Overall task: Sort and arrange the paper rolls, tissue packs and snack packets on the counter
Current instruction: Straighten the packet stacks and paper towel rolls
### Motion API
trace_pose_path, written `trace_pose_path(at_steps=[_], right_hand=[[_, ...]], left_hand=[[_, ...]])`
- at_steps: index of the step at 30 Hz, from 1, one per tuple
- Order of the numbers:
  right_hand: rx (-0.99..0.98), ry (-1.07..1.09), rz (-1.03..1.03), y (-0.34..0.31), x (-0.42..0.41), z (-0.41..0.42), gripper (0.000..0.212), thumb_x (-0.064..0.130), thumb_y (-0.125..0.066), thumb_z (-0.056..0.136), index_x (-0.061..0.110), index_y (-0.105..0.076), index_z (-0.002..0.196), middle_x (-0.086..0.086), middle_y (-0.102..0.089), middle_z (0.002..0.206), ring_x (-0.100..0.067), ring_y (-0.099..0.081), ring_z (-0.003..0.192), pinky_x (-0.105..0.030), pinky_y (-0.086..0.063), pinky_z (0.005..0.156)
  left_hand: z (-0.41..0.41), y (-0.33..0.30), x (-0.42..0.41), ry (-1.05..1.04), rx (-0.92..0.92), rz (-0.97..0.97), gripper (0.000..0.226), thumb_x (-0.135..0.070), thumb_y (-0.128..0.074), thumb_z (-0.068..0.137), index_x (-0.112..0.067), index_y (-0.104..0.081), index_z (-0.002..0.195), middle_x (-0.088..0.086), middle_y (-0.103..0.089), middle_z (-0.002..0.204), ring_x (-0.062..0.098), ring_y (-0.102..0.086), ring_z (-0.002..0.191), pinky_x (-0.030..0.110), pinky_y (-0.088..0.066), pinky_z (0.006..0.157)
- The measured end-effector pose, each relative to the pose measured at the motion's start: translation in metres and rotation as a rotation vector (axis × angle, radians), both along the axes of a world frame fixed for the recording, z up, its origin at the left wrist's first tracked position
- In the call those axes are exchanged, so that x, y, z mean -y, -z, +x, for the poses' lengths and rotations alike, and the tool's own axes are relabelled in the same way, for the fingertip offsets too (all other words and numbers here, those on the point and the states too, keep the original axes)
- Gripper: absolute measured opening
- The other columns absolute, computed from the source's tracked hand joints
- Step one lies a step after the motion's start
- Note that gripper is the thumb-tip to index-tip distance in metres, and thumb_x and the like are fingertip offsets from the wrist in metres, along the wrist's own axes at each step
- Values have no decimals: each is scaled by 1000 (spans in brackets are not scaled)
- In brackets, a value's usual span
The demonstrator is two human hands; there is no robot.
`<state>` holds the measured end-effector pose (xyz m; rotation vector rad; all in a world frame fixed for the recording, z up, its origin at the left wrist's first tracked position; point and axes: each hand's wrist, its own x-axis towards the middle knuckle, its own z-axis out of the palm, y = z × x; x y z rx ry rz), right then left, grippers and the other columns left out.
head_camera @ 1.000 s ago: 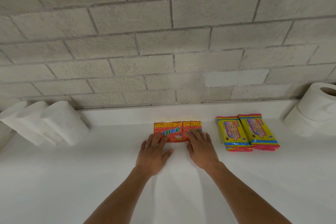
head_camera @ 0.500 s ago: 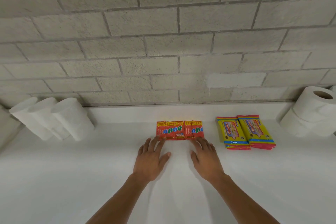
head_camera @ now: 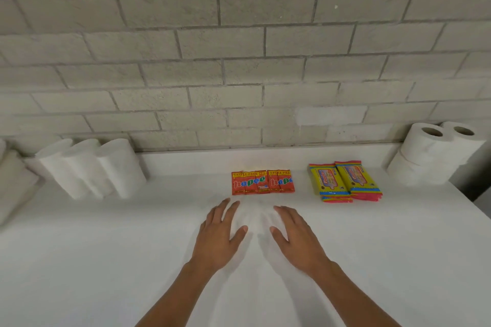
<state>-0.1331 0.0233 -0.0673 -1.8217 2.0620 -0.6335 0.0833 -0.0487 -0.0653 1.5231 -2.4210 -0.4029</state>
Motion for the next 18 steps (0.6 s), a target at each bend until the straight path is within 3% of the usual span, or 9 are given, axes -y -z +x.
trace_pose_path(at_steps=[5, 18], right_hand=[[114, -2, -33, -20, -25, 25, 59, 51, -42, 100, 29, -28, 152, 10, -30, 155, -9, -35, 141, -26, -34, 114], [262, -85, -11, -52, -110, 89, 63, 51, -47, 98, 36, -22, 153, 12, -28, 155, -9, -35, 140, -28, -36, 110]], left_hand=[[20, -20, -28, 13, -122, 11, 66, -62, -39, 97, -40, -16, 155, -12, -11, 164, 14, -18, 149, 38, -34, 114], [93, -49, -132, -75, -353, 63, 68, -54, -52, 96, -42, -18, 153, -16, -19, 160, 9, -26, 145, 32, -36, 112]])
